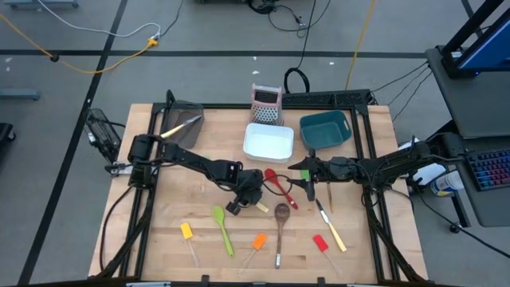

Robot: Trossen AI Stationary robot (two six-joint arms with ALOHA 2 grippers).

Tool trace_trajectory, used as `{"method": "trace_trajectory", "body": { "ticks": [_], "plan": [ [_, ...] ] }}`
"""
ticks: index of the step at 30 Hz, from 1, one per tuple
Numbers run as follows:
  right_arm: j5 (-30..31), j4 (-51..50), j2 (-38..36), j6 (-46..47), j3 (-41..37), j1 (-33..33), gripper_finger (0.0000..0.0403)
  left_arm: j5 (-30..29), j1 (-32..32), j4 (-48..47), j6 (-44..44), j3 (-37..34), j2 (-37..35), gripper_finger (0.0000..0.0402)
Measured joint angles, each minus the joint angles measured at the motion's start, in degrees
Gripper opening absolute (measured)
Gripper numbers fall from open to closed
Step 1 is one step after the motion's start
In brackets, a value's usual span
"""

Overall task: Pick & Place Kitchen Items
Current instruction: Put the top yellow knife into the black bin

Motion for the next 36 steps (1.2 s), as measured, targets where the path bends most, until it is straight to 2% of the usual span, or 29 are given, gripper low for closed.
{"method": "trace_trajectory", "body": {
  "ticks": [15, 32, 36],
  "plan": [
    [0.0, -0.1, 0.0, 0.2, 0.0, 0.0, 0.0224, -4.9, -1.8, -1.9, -13.4, -0.2, -6.9, 0.0056],
    [0.0, -0.5, 0.0, 0.2, 0.0, 0.0, 0.0224, -5.6, -2.9, -3.7, -26.8, -0.1, -7.4, 0.0056],
    [0.0, -0.5, 0.0, 0.2, 0.0, 0.0, 0.0224, -7.7, -2.9, -5.0, -30.0, -0.1, -7.4, 0.0056]
  ]
}}
